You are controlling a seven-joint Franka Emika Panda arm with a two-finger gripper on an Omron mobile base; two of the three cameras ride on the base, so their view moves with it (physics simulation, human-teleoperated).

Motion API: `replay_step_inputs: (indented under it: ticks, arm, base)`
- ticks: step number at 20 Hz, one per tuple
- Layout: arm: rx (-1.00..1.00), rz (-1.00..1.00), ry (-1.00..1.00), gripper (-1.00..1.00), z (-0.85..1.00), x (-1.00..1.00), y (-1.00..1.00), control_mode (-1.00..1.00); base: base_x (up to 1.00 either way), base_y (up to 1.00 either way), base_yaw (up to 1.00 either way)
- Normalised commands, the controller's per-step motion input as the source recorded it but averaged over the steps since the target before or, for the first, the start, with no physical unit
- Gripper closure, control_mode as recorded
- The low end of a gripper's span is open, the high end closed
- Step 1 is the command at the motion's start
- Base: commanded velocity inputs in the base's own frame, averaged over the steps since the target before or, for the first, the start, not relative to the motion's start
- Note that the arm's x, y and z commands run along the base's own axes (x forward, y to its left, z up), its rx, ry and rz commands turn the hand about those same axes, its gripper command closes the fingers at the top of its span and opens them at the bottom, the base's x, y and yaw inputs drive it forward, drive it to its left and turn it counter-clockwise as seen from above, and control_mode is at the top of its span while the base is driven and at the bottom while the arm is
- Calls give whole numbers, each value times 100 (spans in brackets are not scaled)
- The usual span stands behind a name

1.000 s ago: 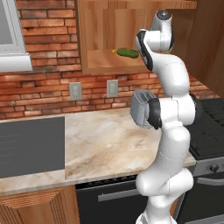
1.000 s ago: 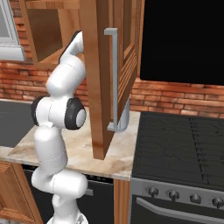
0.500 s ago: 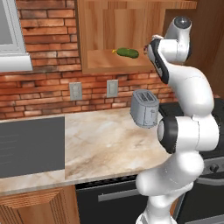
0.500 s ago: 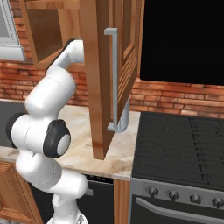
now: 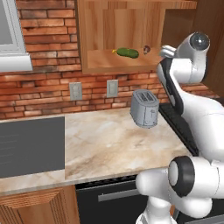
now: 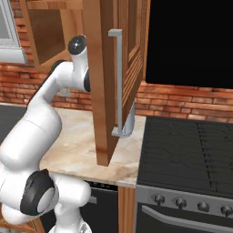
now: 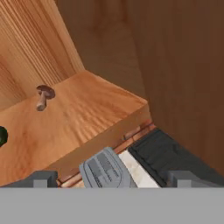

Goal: Pick the cucumber, mushroom from the counter and place them in the cabinet. Then close the cabinet.

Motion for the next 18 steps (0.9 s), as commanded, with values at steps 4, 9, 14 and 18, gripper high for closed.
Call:
replay_step_inputs:
  ticks: [4, 9, 14, 18]
  arm:
    - [0, 0, 0, -100, 13, -100, 23, -100]
    - [0, 0, 0, -100, 18, -100, 31, -100]
    - [0, 0, 2, -100, 17, -100, 28, -100]
    - [3, -1, 0, -100, 4, -100, 3, -100]
  base:
    - [0, 0, 0]
    - [0, 0, 0]
    - [0, 0, 0]
    - [0, 0, 0]
